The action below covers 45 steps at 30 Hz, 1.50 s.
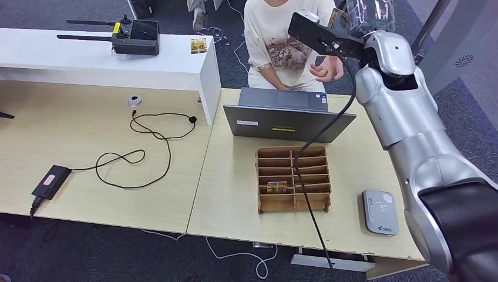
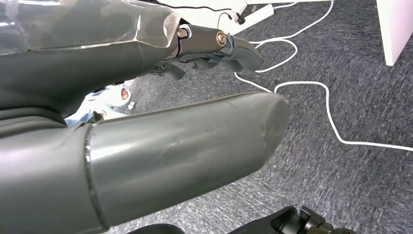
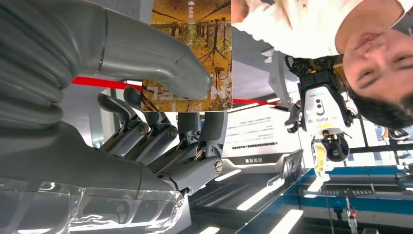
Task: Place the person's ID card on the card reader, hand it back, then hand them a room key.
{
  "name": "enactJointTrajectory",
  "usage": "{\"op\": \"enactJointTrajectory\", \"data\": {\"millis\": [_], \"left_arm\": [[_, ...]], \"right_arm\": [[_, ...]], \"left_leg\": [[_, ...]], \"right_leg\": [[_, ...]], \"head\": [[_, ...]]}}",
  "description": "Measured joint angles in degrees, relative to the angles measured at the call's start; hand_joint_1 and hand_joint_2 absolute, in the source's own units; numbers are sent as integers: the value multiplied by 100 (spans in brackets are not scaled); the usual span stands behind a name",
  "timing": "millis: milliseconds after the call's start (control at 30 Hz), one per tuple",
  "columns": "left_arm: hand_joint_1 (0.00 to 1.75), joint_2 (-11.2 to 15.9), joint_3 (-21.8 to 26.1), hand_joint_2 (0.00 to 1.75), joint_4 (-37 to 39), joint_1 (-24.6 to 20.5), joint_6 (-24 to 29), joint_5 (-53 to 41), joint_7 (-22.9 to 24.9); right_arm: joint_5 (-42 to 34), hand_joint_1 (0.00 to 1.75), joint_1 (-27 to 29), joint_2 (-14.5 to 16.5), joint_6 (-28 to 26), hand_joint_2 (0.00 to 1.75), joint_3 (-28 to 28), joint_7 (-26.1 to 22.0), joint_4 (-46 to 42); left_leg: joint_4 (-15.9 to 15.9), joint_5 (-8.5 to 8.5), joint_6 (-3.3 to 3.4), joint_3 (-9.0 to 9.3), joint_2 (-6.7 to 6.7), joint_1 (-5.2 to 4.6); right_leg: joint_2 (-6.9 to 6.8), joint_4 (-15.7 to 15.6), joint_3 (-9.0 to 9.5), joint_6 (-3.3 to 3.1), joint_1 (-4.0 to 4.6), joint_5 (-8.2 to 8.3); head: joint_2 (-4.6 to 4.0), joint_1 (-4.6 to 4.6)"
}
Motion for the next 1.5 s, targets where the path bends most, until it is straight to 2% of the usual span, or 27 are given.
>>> {"op": "enactJointTrajectory", "data": {"millis": [533,567,667,700,733,967,1133,1367,1500], "left_arm": [[0,9,0,0,0,-1,-5,44,-15],[0,9,0,0,0,-1,-6,48,-15],[0,9,0,0,0,-1,-7,56,-15],[0,9,0,0,0,-1,-7,60,-15],[0,9,0,0,0,-1,-7,63,-15],[0,9,0,0,0,-1,-5,69,-15],[0,9,0,0,0,-1,-3,73,-15],[0,7,0,0,-1,-2,13,115,-30],[0,-20,0,0,-1,-1,52,185,10]], "right_arm": [[-19,174,137,0,17,175,-85,24,119],[-19,161,144,0,20,175,-85,26,126],[-15,36,163,0,28,175,-87,40,140],[-13,5,168,0,30,175,-88,50,142],[-9,0,172,0,31,175,-90,64,145],[-27,0,204,0,-53,175,-162,102,158],[-106,0,228,-2,-359,175,-278,-41,154],[-451,0,272,0,-1057,175,-605,-574,2],[-871,0,373,-1,-1517,175,-888,-1070,-206]], "left_leg": [[0,0,0,0,0,0],[0,0,0,0,0,0],[0,0,0,-1,0,0],[0,0,0,-1,0,0],[0,0,0,-1,1,0],[0,0,0,-1,1,0],[0,0,0,-1,1,0],[0,0,0,-2,1,0],[0,0,0,-2,0,0]], "right_leg": [[1,0,-1,0,0,0],[1,0,-1,0,0,0],[1,0,-1,0,0,0],[1,0,-1,0,0,0],[1,0,-1,0,0,0],[1,0,-1,0,0,0],[1,0,-2,0,0,0],[1,0,-2,0,0,0],[0,0,-1,0,0,0]], "head": [[0,-1],[-1,0],[-1,0],[-1,0],[0,0],[0,0],[-1,0],[-1,0],[-1,1]]}}
